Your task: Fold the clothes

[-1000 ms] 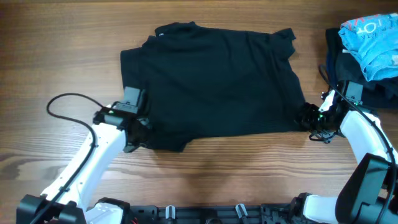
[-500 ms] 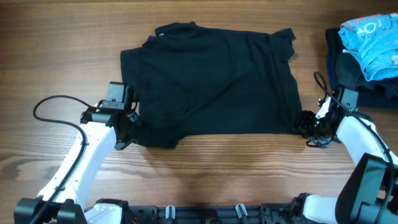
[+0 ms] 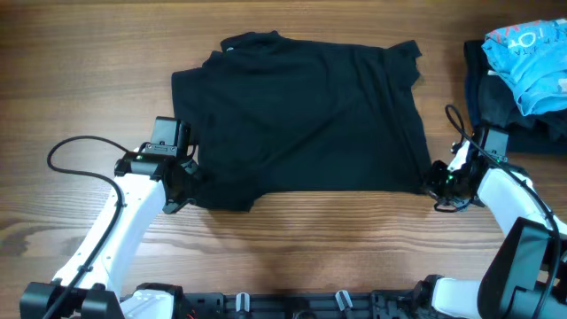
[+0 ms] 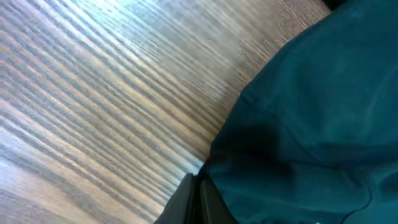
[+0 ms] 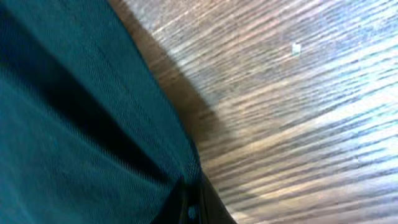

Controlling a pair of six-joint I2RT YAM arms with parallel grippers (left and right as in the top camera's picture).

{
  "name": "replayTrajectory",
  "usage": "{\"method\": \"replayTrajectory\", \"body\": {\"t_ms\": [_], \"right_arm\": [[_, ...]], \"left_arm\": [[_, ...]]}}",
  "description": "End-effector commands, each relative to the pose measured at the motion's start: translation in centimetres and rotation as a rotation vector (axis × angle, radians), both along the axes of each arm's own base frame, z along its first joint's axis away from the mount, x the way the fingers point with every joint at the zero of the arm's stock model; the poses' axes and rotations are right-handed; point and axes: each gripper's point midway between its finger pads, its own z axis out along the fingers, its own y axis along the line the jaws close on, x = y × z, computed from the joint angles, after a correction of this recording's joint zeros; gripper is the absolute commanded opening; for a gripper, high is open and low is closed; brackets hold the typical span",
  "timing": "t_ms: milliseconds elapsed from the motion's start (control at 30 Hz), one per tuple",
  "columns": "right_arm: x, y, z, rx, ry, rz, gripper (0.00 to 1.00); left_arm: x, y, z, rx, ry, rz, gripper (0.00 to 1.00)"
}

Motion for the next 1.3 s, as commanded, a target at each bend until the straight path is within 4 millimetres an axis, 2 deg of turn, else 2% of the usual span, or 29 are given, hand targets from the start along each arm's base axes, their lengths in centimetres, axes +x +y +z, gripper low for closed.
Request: {"method": "replayTrajectory", "body": {"t_ms": [0,100,200,400,500,600,700,800,867,900,1033,1133,1267], "right_arm": [[1.1,0.0,2.7,0.008,0.000,0.010,0.04],[1.5,0.1,6.1,0.006,-0.036,0.011,0.04],[0.9,0.3,7.7,0.004,-0.051,0.011,0.04],[-1.7,1.2,8.6,0.025,0.011,0.011,0.04],[-2.4,1.4,8.7,0.033,0.033,0.010,0.04],[-2.0,1.3,8.9,0.025,0.010,0.011,0.04],[-1.4,1.5,9.0,0.043,-0.019,0.016,0.04],[-1.1,1.6,9.1,0.046,-0.030,0.017,0.04],[-1.1,1.6,9.1,0.044,-0.032,0.025,0.04],[-1.1,1.6,9.1,0.045,-0.032,0.025,0.04],[-1.1,1.6,9.1,0.044,-0.032,0.027,0.04],[-1.2,1.6,9.1,0.044,-0.031,0.028,0.04],[-1.1,1.6,9.1,0.044,-0.032,0.026,0.04]], "left_arm": [[-0.4,0.6,1.0,0.023,-0.007,-0.011,0.04],[-1.4,0.8,2.2,0.026,-0.020,-0.009,0.04],[-2.5,1.2,3.7,0.021,-0.046,0.012,0.04],[-5.7,2.4,6.4,0.017,-0.095,0.056,0.04],[-6.0,1.8,7.5,-0.029,-0.150,0.074,0.04],[-6.0,0.9,7.8,-0.080,-0.168,0.061,0.04],[-6.1,-0.3,7.2,-0.132,-0.124,0.024,0.07],[-6.2,-1.0,6.1,-0.129,-0.053,-0.006,0.44],[-6.3,-1.5,4.9,-0.121,0.020,-0.028,0.61],[-6.3,-1.7,4.3,-0.116,0.053,-0.037,0.66],[-5.4,-2.6,2.3,-0.117,0.124,-0.060,0.68],[-4.1,-3.4,0.9,-0.137,0.134,-0.137,0.66],[-3.4,-3.6,-0.7,-0.122,0.158,-0.273,0.60]]}}
